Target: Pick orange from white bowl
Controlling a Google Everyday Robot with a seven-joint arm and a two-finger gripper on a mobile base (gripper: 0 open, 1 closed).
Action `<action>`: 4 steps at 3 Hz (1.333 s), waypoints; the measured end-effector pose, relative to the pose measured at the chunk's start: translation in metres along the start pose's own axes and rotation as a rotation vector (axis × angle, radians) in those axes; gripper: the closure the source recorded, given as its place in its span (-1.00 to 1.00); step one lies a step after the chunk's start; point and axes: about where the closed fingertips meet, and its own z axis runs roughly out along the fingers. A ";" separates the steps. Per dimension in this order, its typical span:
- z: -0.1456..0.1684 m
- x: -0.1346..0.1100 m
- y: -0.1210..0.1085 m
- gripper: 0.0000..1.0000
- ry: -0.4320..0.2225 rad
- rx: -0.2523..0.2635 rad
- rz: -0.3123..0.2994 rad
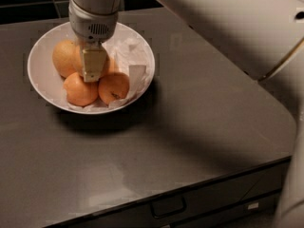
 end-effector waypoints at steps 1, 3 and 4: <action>-0.021 -0.010 0.009 1.00 -0.005 0.066 -0.013; -0.059 -0.025 0.020 1.00 -0.020 0.174 -0.040; -0.059 -0.025 0.020 1.00 -0.020 0.174 -0.040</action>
Offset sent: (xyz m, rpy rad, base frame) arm -0.0355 -0.0070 0.0472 0.0658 -0.1400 -0.0152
